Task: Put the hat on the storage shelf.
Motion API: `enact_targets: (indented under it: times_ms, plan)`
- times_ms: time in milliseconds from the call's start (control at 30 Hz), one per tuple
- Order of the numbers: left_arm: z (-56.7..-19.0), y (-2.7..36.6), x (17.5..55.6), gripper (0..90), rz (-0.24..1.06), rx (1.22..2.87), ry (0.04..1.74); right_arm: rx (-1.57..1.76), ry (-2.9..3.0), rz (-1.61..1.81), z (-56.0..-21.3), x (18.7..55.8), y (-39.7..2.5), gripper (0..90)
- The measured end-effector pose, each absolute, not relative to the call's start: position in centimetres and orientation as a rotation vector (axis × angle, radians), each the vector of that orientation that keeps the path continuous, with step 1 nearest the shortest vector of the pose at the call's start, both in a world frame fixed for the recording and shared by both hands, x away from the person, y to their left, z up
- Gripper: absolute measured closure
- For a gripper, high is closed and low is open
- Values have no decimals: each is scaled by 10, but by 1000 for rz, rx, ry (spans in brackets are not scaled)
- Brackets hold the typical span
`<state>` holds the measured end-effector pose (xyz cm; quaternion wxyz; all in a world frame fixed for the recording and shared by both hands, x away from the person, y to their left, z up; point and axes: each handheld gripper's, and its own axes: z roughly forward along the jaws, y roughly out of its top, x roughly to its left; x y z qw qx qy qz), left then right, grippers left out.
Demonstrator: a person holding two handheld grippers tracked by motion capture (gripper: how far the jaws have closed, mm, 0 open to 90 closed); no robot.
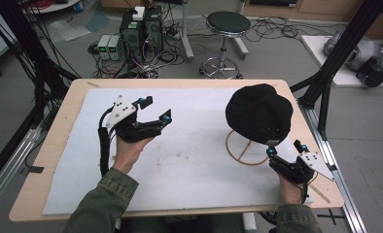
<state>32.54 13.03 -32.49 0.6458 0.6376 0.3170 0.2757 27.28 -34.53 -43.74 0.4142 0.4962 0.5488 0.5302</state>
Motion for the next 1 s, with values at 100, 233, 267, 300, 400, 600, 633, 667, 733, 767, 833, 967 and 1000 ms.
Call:
enact_targets:
  times_ms: [100,233,267,300,400,600,633,667,733,767,833,967,1000]
  plan:
    - [-331,141,320,186,654,1429,744,1244,1377,1330,-438,273,-346,73]
    - [-342,160,312,181,691,1402,806,1242,1375,1330,-438,272,-346,73]
    - [-345,165,310,180,696,1393,824,1241,1373,1331,-438,273,-346,73]
    - [-349,170,308,179,701,1393,839,1245,1375,1331,-438,272,-346,73]
    - [-358,180,303,179,730,1393,869,1245,1373,1330,-438,273,-345,73]
    - [-376,195,293,180,821,1386,920,1260,1373,1338,-439,273,-346,73]
    - [-380,197,292,178,831,1388,934,1257,1379,1327,-440,273,-345,73]
    - [-383,200,290,175,837,1388,947,1248,1384,1316,-440,274,-344,73]
    - [-390,206,286,171,855,1391,969,1245,1386,1306,-440,274,-343,73]
    - [-394,208,284,171,868,1389,981,1246,1392,1301,-440,274,-342,72]
    - [-401,213,281,167,878,1385,1007,1248,1396,1293,-440,275,-341,72]
    - [-417,222,273,165,926,1382,1048,1242,1399,1296,-440,276,-340,72]
    - [-420,224,271,165,939,1373,1063,1242,1399,1295,-440,276,-341,73]
